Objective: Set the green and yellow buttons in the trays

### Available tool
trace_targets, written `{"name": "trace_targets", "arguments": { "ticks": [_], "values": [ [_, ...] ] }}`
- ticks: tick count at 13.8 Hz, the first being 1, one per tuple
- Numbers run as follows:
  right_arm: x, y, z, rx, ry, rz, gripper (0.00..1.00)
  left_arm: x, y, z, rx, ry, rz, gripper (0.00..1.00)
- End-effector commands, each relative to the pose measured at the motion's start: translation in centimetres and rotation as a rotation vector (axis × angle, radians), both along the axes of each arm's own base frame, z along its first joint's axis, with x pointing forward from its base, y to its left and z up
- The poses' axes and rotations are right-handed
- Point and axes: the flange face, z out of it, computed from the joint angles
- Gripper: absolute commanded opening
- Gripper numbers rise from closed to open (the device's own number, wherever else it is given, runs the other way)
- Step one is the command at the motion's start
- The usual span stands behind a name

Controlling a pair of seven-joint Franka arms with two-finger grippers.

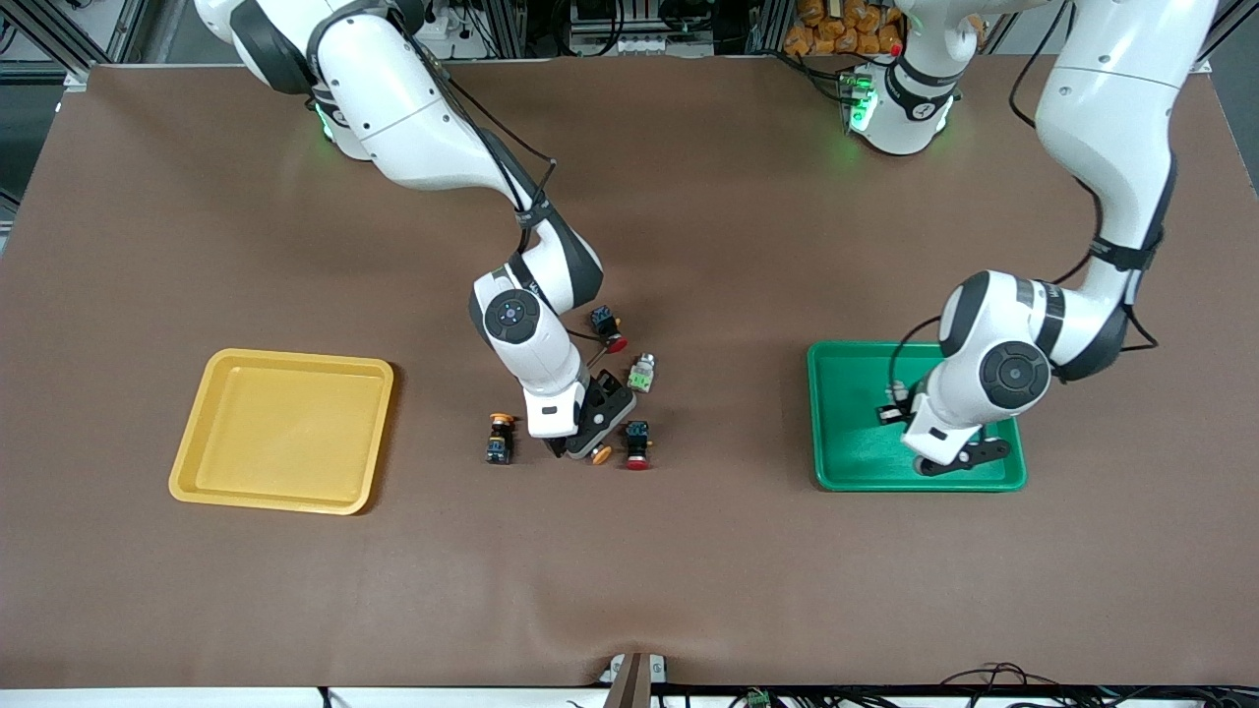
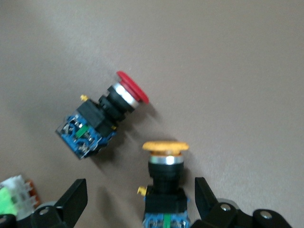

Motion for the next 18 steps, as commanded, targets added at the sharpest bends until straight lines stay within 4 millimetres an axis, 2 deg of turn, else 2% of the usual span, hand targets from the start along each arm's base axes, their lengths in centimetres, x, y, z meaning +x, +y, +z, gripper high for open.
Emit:
{"name": "trace_targets", "arguments": {
  "ticks": [1, 2, 3, 4, 7, 8, 9, 10, 11, 12, 13, 14, 15, 16, 18],
  "values": [
    [1.0, -0.6, -0.7, 0.018, -0.012, -0.016, 1.00, -0.1, 1.7, -0.3, 0.056, 0.005, -0.074, 0.00],
    [1.2, -1.0, -0.7, 0.018, -0.010, -0.022, 0.88, -0.2, 1.7, -0.6, 0.054, 0.014, -0.100, 0.00],
    [1.3, -1.1, -0.8, 0.016, -0.005, -0.023, 0.41, -0.3, 2.1, -1.1, 0.054, 0.024, -0.097, 0.00],
    [1.3, -1.2, -0.6, 0.016, -0.004, -0.024, 0.00, -0.2, 2.7, -1.4, 0.063, 0.027, -0.095, 0.00],
    [1.4, -1.2, -0.2, 0.018, -0.005, -0.027, 0.00, 0.0, 4.6, -1.7, 0.096, 0.028, -0.125, 0.00],
    [1.4, -1.3, 0.7, 0.021, -0.008, -0.035, 0.00, 0.1, 5.3, -1.5, 0.090, 0.033, -0.158, 0.00],
    [1.7, -2.2, 2.4, 0.030, -0.016, -0.058, 0.00, 0.4, 5.6, -1.4, 0.084, 0.037, -0.192, 0.01],
    [2.8, -4.3, 3.6, 0.035, -0.021, -0.107, 0.00, 0.4, 6.1, -1.5, 0.081, 0.041, -0.198, 0.16],
    [4.0, -7.0, 5.1, 0.040, -0.031, -0.148, 0.00, 0.4, 6.3, -1.8, 0.073, 0.047, -0.189, 0.46],
    [5.0, -9.7, 6.6, 0.047, -0.038, -0.190, 0.00, 0.3, 6.4, -2.1, 0.069, 0.050, -0.186, 0.99],
    [5.5, -12.0, 7.6, 0.050, -0.043, -0.226, 0.00, 0.4, 6.7, -2.1, 0.066, 0.050, -0.185, 1.00],
    [6.7, -15.6, 8.6, 0.047, -0.050, -0.263, 0.00, 0.5, 6.6, -1.7, 0.064, 0.044, -0.191, 1.00],
    [6.8, -19.1, 9.3, 0.036, -0.034, -0.294, 0.00, 0.6, 6.2, -1.0, 0.063, 0.035, -0.195, 1.00],
    [6.3, -21.4, 9.9, 0.017, 0.001, -0.291, 0.00, 0.6, 4.8, -0.2, 0.053, 0.021, -0.204, 1.00],
    [6.3, -27.5, 10.3, -0.017, 0.107, -0.326, 0.00, 0.1, 0.9, 1.8, -0.022, 0.020, -0.179, 1.00]
  ]
}}
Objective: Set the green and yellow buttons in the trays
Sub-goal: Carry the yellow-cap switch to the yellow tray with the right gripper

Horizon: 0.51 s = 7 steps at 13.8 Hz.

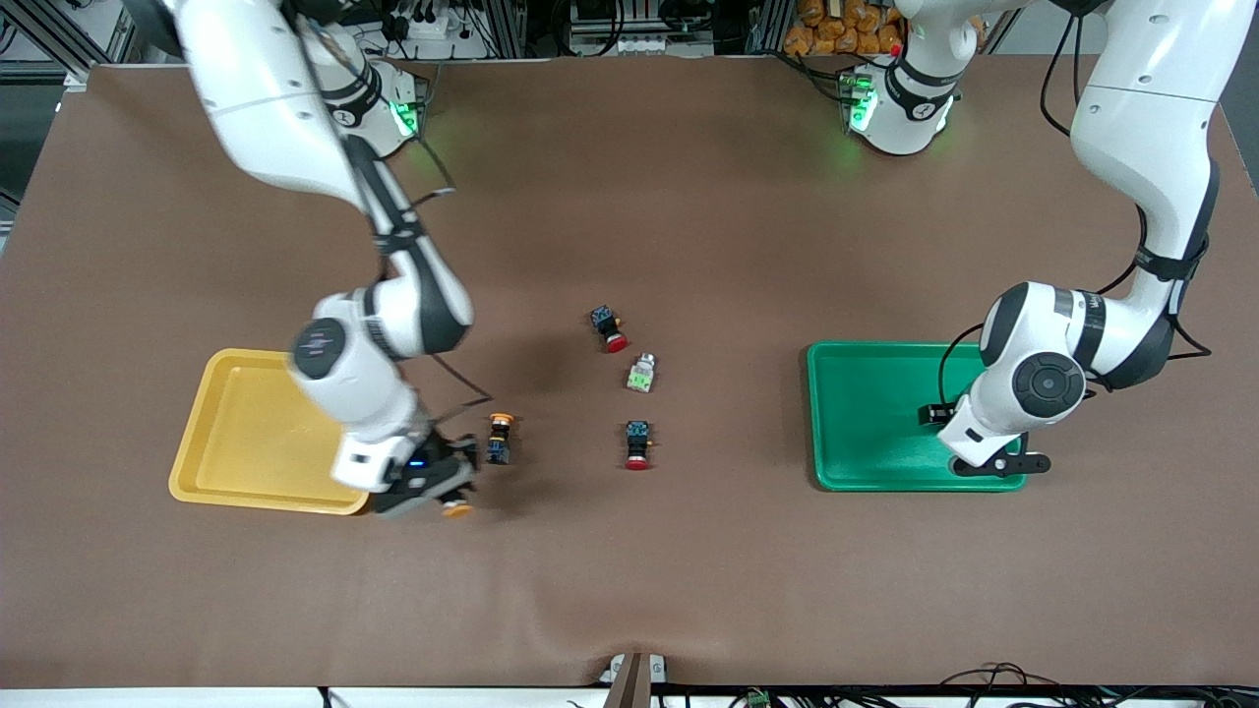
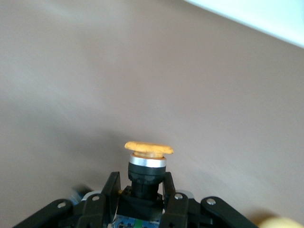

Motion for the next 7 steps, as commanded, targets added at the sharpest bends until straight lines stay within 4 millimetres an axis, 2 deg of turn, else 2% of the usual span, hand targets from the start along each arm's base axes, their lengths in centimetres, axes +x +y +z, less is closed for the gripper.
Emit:
{"name": "trace_targets", "arguments": {
  "ticks": [1, 2, 4, 6, 7],
  "values": [
    [-1.9, -7.0, 1.5, 0.000, 0.157, -0.013, 0.00, -1.1, -5.1, 3.3, -0.103, 0.032, 0.073, 1.00],
    [-2.2, -9.6, 1.6, 0.000, 0.215, -0.020, 0.00, -1.5, -8.0, 4.3, -0.139, 0.043, 0.107, 1.00],
    [-2.6, -15.4, 1.0, 0.005, 0.300, -0.028, 0.00, -2.9, -12.7, 5.0, -0.158, 0.060, 0.146, 1.00],
    [-3.1, -21.8, -0.3, 0.012, 0.336, -0.024, 0.00, -4.5, -18.7, 5.7, -0.168, 0.052, 0.188, 1.00],
    [-3.4, -24.0, -0.9, 0.018, 0.357, -0.025, 0.00, -5.4, -22.4, 5.9, -0.173, 0.047, 0.186, 1.00]
  ]
}}
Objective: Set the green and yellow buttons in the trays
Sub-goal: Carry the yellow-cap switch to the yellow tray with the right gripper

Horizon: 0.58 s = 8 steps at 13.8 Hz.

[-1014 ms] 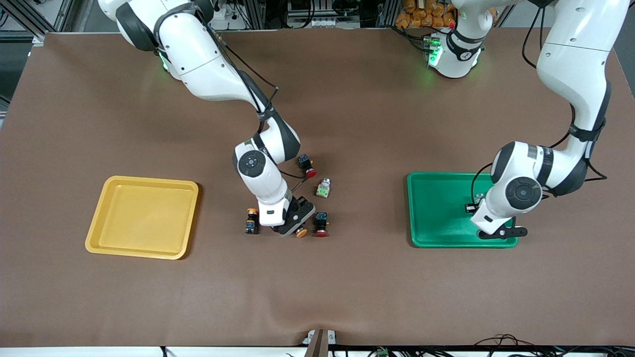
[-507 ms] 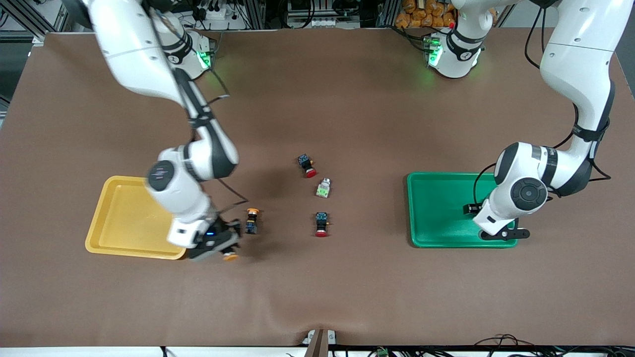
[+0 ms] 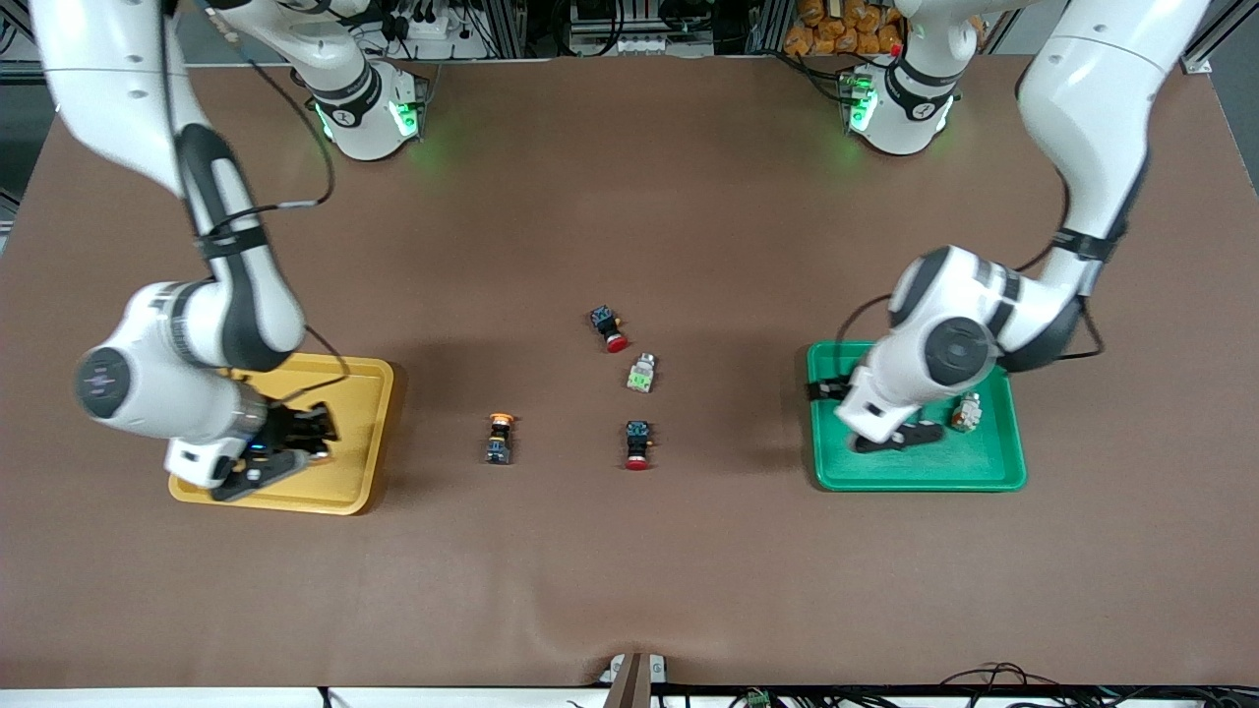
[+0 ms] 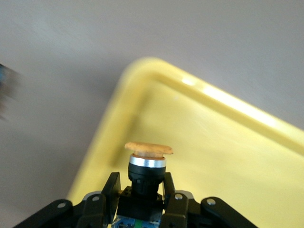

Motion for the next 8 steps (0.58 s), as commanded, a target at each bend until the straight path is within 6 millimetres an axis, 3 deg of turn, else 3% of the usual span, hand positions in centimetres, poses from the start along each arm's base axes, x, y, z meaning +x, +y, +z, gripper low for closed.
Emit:
{"name": "trace_targets", "arguments": {
  "ticks": [1, 2, 4, 6, 8],
  "values": [
    [-1.5, -5.3, -1.1, 0.034, 0.049, 0.005, 0.16, -2.2, -8.1, 0.9, -0.004, -0.001, 0.034, 1.00],
    [-1.5, -5.5, -1.0, 0.036, 0.045, 0.014, 0.99, -3.0, -11.0, 0.7, -0.006, -0.008, 0.041, 1.00],
    [-0.9, -4.5, -0.4, 0.042, 0.028, 0.026, 1.00, -4.8, -16.4, 0.3, -0.026, -0.009, 0.035, 1.00],
    [0.1, -1.5, 0.7, 0.044, 0.004, 0.063, 1.00, -6.5, -20.6, -0.4, -0.046, -0.028, -0.004, 1.00],
    [1.2, 2.9, 0.9, 0.083, -0.016, 0.080, 1.00, -7.0, -22.3, -1.7, -0.070, -0.075, -0.002, 1.00]
  ]
}}
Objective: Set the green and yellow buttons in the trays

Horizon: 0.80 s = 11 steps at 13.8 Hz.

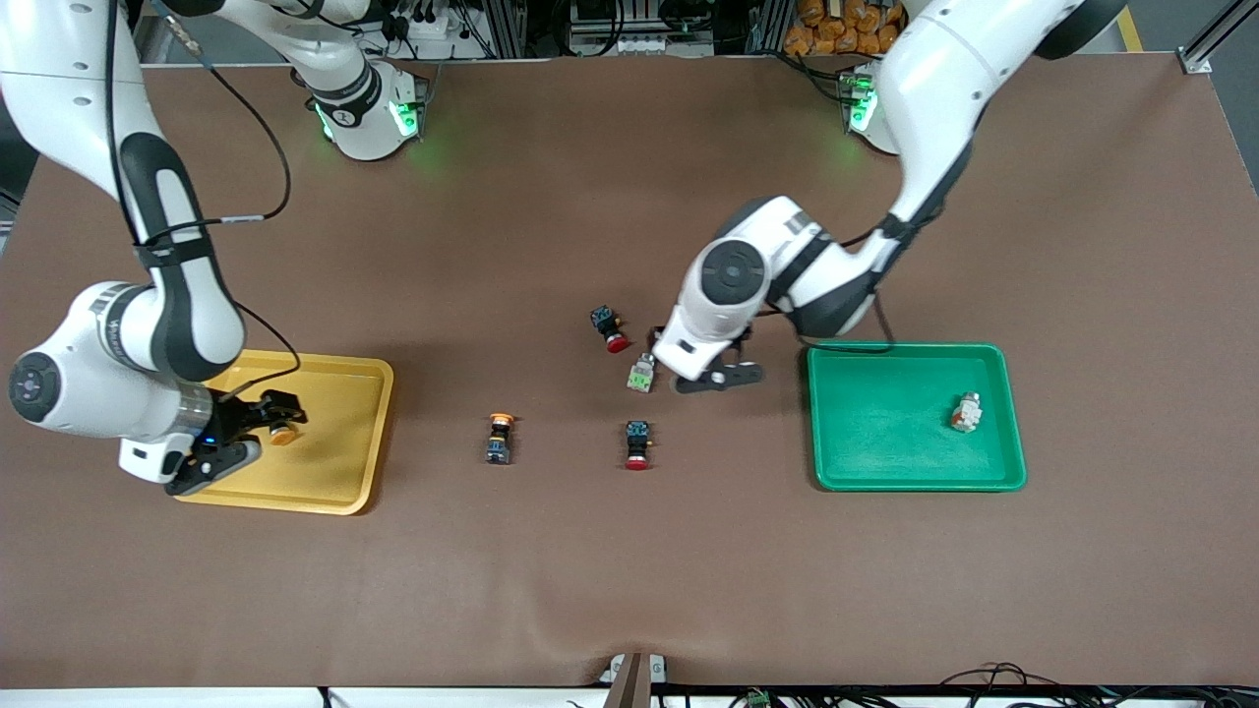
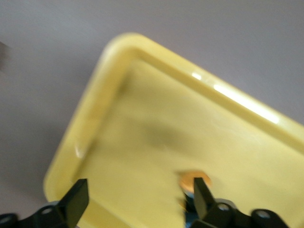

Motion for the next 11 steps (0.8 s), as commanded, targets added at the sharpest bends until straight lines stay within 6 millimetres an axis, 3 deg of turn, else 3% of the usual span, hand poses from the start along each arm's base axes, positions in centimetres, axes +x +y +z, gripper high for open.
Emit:
{"name": "trace_targets", "arguments": {
  "ticks": [1, 4, 7, 11],
  "values": [
    [1.5, 6.4, -0.1, 0.082, -0.018, 0.000, 1.00, 0.5, -1.8, -1.9, -0.023, -0.040, 0.025, 1.00],
    [2.7, 13.8, -3.1, 0.144, 0.005, -0.012, 1.00, 0.1, -3.3, -3.6, -0.043, -0.083, -0.032, 1.00],
    [2.1, 21.5, -3.2, 0.148, -0.047, -0.159, 1.00, -0.1, -5.3, -5.5, -0.045, -0.113, -0.071, 1.00],
    [0.4, 27.0, -5.8, 0.119, 0.017, -0.375, 1.00, -0.3, -5.6, -7.9, -0.040, -0.152, -0.129, 1.00]
  ]
}}
